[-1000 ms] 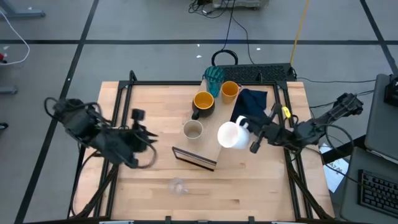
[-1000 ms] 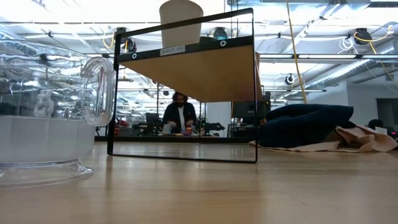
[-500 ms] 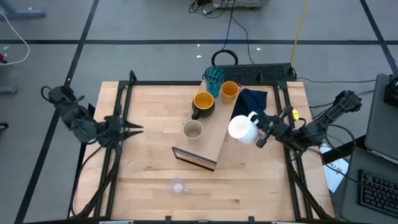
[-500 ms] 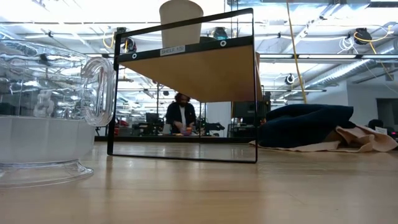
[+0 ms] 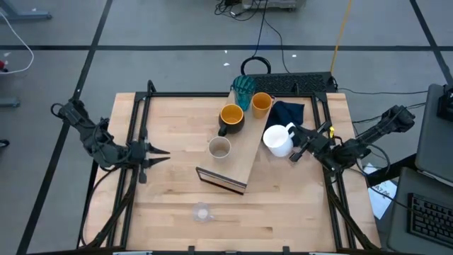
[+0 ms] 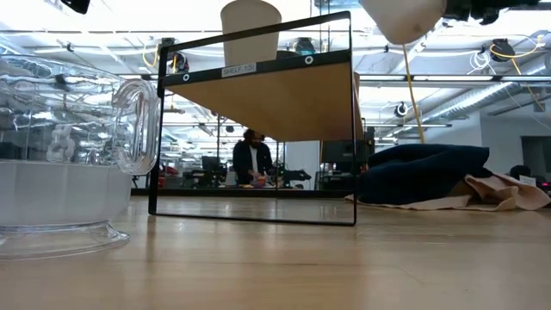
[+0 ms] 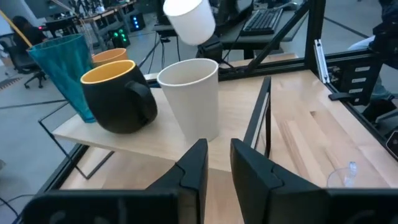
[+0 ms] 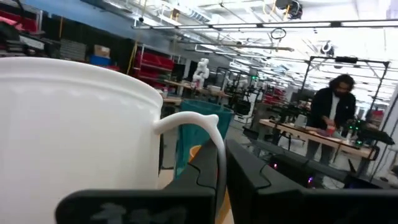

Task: Stack small to large cups/mugs on shelf
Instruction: Put the white mug on the shelf

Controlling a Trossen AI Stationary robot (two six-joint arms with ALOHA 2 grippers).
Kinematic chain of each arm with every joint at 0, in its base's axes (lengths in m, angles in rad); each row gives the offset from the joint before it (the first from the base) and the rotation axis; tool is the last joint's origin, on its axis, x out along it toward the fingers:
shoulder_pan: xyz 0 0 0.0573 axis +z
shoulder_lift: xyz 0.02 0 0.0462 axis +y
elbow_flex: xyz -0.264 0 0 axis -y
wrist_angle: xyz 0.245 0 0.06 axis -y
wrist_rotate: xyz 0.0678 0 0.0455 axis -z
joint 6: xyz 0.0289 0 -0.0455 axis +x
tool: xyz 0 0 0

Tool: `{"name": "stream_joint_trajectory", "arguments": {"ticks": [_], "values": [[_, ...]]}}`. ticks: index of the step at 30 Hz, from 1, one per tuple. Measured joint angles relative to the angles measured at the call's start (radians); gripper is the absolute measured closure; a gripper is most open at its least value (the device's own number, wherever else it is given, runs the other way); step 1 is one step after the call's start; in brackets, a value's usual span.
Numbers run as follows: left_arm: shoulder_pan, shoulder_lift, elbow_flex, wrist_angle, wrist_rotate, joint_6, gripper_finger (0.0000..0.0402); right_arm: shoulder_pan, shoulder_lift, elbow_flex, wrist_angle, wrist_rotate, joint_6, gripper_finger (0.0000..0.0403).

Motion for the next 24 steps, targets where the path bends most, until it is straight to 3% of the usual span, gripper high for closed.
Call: {"name": "stream_joint_trajectory", "arguments": {"ticks": [11, 24], "values": [[0.0, 0.08, 0.0, 0.023, 0.003, -0.035, 0.0332, -0.152, 0.094, -0.021, 0.0, -0.109, 0.127, 0.04], [0.001, 0.092, 0.0, 0.022, 0.003, -0.057, 0.0332, -0.223, 0.3, -0.021, 0.121, -0.264, 0.287, 0.04]]}}
